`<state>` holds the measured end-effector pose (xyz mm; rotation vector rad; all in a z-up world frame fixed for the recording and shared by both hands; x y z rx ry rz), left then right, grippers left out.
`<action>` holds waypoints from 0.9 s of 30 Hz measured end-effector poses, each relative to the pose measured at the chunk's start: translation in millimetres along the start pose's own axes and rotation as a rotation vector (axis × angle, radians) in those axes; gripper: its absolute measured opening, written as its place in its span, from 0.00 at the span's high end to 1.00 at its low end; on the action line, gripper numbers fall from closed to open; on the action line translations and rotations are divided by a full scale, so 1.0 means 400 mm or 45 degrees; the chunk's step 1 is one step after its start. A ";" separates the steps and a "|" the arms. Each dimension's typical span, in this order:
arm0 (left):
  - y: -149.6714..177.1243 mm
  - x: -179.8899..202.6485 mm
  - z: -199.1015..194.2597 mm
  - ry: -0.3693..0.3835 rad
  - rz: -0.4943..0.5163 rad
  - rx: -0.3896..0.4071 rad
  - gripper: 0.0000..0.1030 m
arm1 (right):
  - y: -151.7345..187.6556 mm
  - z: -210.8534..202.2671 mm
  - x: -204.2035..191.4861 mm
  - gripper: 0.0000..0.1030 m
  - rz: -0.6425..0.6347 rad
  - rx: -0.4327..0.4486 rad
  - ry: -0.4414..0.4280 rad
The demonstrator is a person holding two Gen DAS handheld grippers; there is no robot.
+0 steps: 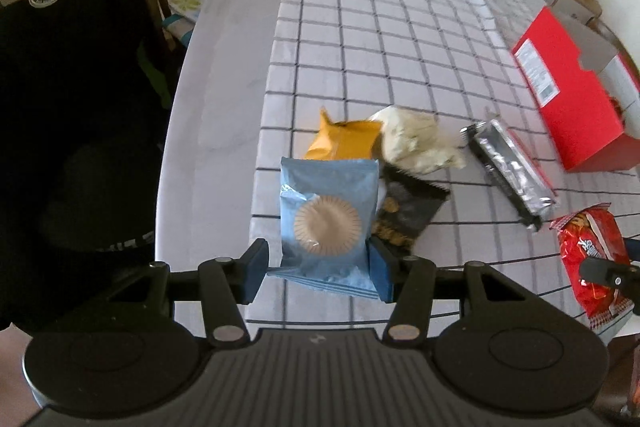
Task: Organize snacks
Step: 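Carry the blue cookie packet and red chip bag over the red box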
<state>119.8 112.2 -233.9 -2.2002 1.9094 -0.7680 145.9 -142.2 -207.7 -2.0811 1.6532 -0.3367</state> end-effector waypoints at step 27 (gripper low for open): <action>-0.178 0.509 -0.062 0.109 0.236 0.152 0.49 | -0.206 -0.159 0.368 0.31 0.081 0.289 0.097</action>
Point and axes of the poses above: each gripper's, at about its wrist camera, not at the fingertips, and z roughly the way its jaws point, x to its right, y to its underside, the point moved 10 cm from there along z, roughly the way its jaws point, and after that the axes turned 10 degrees about y, right-handed, at the moved point
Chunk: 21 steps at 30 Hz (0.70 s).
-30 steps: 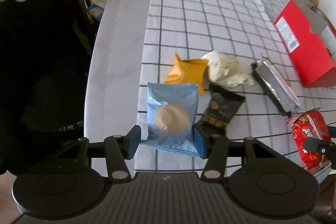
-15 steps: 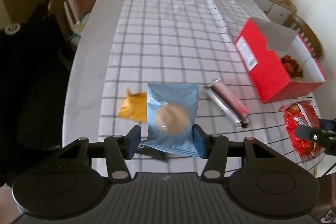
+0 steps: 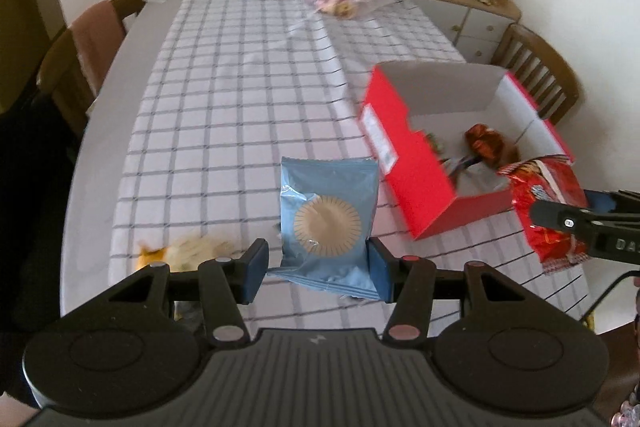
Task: Organize snacks
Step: 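Carry the blue cookie packet and red chip bag over the red box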
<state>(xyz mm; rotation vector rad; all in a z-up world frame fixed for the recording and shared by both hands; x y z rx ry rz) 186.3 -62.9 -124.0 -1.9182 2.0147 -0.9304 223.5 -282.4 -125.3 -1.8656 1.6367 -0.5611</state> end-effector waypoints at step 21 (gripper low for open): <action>-0.200 0.274 0.254 -0.045 0.054 -0.003 0.49 | -0.119 0.197 0.251 0.31 -0.057 -0.035 0.044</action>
Point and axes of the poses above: each gripper's, at about its wrist camera, not at the fingertips, and z roughly the way its jaws point, x to its right, y to its underside, the point moved 10 cm from there along z, roughly the way its jaws point, and after that the axes turned 10 degrees about y, right-handed, at the moved point
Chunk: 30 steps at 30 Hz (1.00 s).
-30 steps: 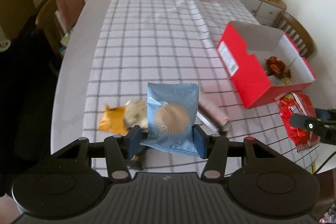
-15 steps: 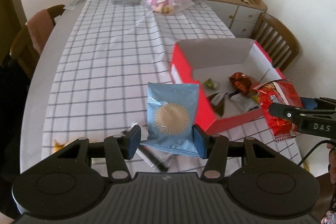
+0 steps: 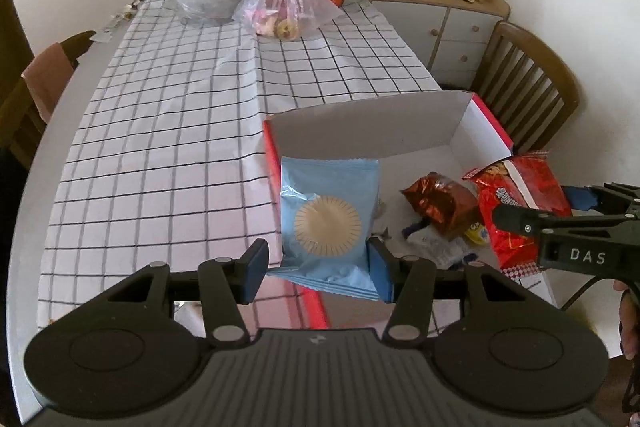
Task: Organize snacks
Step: 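Carry the blue cookie packet and red chip bag over the red box, then open both grippers to drop the packets into the red box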
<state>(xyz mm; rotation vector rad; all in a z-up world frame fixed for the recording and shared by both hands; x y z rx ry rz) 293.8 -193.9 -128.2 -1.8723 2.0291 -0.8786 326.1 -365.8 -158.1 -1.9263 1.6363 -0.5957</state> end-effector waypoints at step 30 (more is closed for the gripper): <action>-0.040 0.035 0.341 -0.168 0.054 -0.333 0.49 | -0.052 0.245 -0.007 0.30 -0.183 -0.153 -0.090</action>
Point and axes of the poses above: each gripper's, at about its wrist camera, not at the fingertips, and z roughly the way its jaws point, x to its right, y to its underside, the point moved 10 cm from there along z, roughly the way its jaws point, and after that the axes turned 10 degrees about y, right-handed, at the moved point
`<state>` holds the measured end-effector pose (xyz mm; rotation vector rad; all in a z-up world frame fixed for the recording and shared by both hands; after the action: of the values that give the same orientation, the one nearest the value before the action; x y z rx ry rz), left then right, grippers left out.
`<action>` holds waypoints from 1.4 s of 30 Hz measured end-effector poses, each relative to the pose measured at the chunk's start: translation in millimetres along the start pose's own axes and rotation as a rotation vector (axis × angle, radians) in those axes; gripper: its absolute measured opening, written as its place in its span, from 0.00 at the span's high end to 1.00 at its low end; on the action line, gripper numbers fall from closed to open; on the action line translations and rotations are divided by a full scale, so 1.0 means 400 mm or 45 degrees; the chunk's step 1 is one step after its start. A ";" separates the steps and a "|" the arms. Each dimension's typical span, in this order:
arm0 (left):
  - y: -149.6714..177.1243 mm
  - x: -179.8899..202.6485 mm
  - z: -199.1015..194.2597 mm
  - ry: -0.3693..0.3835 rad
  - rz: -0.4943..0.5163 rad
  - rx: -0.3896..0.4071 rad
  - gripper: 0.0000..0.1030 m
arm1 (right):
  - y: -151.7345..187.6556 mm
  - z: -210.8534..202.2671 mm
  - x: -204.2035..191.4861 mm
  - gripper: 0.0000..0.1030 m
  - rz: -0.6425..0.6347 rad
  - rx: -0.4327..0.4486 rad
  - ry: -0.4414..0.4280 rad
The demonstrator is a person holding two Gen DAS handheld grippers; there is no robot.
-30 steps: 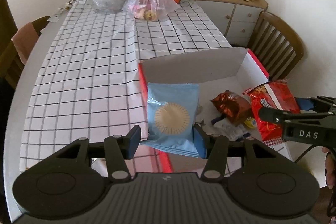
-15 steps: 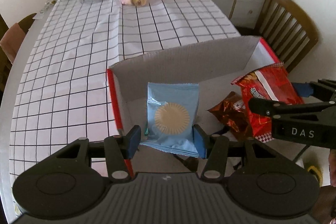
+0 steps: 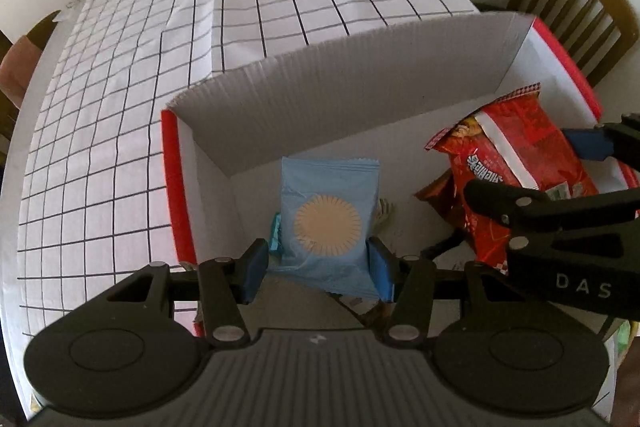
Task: Organize snacks
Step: 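Open both grippers to drop the packets into the red box, then move both grippers back toward the remaining snacks on the table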
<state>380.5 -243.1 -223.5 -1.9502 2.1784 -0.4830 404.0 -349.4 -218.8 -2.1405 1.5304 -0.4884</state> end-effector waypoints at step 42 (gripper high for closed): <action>0.094 -0.036 -0.238 0.134 -0.012 0.273 0.40 | 0.011 -0.281 -0.094 0.12 0.075 0.218 -0.044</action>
<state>314.9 -213.9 -149.4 -1.8596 2.0791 -0.8022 328.6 -332.9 -128.5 -1.9588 1.4724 -0.5391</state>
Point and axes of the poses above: each gripper's, at about its wrist camera, not at the fingertips, and z roughly the way its jaws point, x to its right, y to its underside, the point moved 10 cm from there along z, roughly the way its jaws point, and after that the axes turned 10 degrees about y, right-handed, at the moved point
